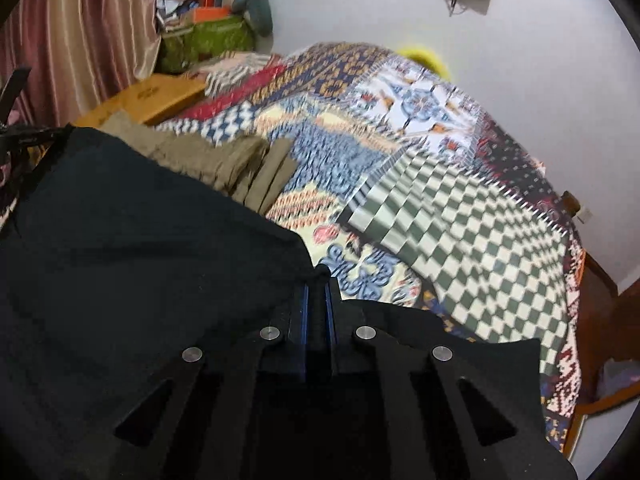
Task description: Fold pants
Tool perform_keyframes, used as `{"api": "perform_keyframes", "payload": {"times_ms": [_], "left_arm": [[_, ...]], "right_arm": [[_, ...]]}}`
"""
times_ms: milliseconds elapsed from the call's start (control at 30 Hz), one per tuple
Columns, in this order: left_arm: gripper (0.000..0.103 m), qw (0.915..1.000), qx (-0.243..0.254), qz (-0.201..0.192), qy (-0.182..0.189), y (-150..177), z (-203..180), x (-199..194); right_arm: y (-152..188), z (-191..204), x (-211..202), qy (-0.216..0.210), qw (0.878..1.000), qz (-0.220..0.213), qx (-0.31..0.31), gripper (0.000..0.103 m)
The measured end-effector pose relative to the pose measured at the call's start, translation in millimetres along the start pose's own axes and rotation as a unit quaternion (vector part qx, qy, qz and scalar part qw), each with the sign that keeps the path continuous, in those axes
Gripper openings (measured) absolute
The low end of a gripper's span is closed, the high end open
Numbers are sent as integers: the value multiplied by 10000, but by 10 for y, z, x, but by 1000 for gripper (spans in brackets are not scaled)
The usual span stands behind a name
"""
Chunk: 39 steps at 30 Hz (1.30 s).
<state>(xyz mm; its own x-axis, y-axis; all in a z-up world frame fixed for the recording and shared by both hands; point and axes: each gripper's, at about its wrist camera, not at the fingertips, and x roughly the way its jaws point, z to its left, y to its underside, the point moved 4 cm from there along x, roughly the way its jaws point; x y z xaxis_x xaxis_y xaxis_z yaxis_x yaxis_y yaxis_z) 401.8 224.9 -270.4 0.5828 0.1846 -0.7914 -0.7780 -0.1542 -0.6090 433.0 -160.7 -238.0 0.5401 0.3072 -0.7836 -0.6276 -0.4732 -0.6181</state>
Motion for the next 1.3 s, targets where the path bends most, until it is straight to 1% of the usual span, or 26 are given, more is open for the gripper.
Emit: {"api": "perform_keyframes", "payload": {"times_ms": [100, 300, 600, 767, 967, 1100, 1300], "left_arm": [[2, 9999, 92, -128, -24, -35, -44, -121], [2, 9993, 153, -325, 137, -41, -138, -404], [2, 9975, 174, -626, 271, 79, -135, -1038], [2, 9968, 157, -704, 338, 232, -109, -1370], [2, 9963, -36, -727, 463, 510, -29, -1675], [2, 9956, -168, -710, 587, 718, 41, -1850], [2, 9950, -228, -639, 733, 1008, 74, -2004]], "right_arm": [[-54, 30, -65, 46, 9999, -137, 11, 6], [-81, 18, -228, -7, 9993, -322, 191, 6], [-17, 118, -756, -59, 9976, -618, 293, 6], [63, 218, -1062, -128, 9962, -777, 375, 6], [235, 348, -1409, -167, 9945, -914, 489, 6], [417, 459, -1597, -176, 9940, -920, 559, 6], [685, 611, -1775, -203, 9939, -866, 645, 6]]}}
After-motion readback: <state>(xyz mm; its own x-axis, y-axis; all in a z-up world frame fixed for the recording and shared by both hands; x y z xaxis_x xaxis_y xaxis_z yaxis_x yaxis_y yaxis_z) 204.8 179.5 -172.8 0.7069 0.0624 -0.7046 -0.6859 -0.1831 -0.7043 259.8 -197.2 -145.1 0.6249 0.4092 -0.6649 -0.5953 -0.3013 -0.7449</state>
